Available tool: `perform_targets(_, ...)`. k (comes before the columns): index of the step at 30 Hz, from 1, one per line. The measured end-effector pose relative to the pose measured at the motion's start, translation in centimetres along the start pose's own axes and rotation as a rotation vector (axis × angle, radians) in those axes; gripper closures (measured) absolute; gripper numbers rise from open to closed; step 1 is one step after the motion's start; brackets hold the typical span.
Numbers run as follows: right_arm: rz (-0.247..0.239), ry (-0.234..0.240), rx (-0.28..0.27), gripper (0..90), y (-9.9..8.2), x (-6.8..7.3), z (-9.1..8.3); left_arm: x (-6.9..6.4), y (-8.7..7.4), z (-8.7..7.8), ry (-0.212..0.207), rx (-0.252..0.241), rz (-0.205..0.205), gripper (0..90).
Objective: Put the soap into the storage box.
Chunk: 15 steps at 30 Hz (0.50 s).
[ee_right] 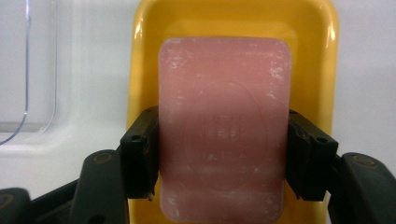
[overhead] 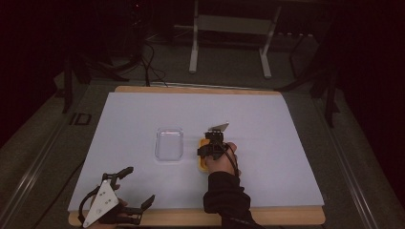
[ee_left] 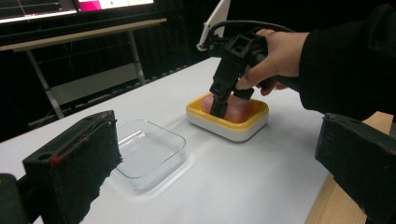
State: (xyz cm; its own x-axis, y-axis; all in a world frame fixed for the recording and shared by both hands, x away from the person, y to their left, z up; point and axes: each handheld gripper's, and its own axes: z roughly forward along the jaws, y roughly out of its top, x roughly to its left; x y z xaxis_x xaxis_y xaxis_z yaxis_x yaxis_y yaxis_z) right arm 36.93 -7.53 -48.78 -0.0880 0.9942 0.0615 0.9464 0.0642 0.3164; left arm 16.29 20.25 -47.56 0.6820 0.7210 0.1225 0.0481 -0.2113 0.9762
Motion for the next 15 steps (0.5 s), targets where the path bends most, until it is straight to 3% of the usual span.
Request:
perform_targets(7, -0.014, 0.014, -0.012, 33.1, 0.2, 0.0, -0.4, 0.0, 0.0, 0.0, -0.001, 0.006, 0.003, 0.3)
perform_targets(15, -0.101, 0.01, -0.046, 34.1, 1.3, -0.3, -2.8, 0.0, -0.1, 0.1, -0.005, 0.01, 0.002, 0.3)
